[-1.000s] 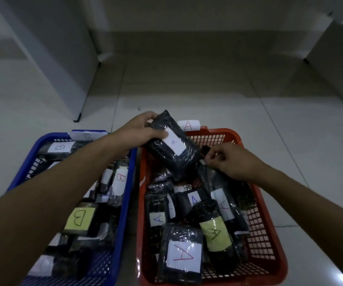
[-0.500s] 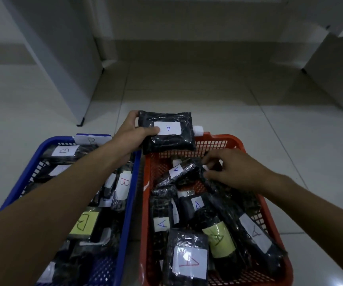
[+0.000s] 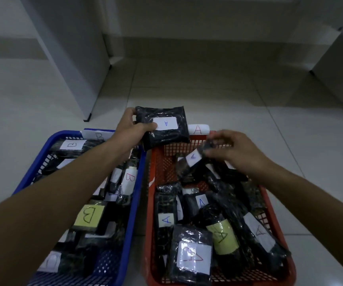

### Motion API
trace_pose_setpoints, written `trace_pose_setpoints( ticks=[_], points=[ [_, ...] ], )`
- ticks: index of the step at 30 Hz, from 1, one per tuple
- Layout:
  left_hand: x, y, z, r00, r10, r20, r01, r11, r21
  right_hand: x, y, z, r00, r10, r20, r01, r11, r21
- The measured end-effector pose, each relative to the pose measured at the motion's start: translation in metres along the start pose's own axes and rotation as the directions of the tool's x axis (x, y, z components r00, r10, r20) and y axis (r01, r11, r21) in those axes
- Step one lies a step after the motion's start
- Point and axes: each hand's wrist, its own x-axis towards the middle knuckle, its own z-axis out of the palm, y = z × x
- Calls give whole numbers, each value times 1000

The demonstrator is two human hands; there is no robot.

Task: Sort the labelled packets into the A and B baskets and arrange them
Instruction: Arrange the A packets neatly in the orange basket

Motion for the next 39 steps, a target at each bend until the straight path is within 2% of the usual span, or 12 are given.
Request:
trace_pose_setpoints(
  ticks=[2,3,7,12,15,21,25,27,29,34,36,39],
  points=[
    [0,3,2,1000,-16,-20,15,999,-42,-7,-10,-13,998,-15,-62,30,967,252],
    [0,4,3,999,-26,-20,24,998,-61,-11,-15,-16,998,-33,-52,48,954,296],
    [-2,2,9,999,-46,12,46,999,-28,-23,-17,-10,975,-86,204,104,991,-80],
    [-7,3,9,997,-45,70,42,998,54,-27,3,26,920,-39,390,166,940,-298],
    [-9,2,5,996,-20,81,15,998,63,-16,11,33,936,-46,348,190,900,-393],
    [-3,-5,-3,1000,0,10,0,1000,-1,29,18,30,980,60,188,64,806,-589],
    [2,-9,-4,1000,19,-5,-19,1000,-21,59,20,54,988,81,130,47,649,-760],
    [3,-11,-6,999,42,-6,-42,999,-19,67,17,66,979,170,115,4,545,-838],
    [4,-12,-11,998,59,0,-59,998,3,70,10,76,966,243,87,-46,494,-868],
    [7,-12,-21,998,63,-7,-63,997,37,71,7,94,956,293,4,-104,354,-929],
    [7,-13,-23,998,54,-18,-54,999,7,70,7,93,947,320,23,-123,427,-896],
    [5,-12,-23,998,57,-13,-57,998,6,61,1,68,961,260,92,-119,691,-713]
  ],
)
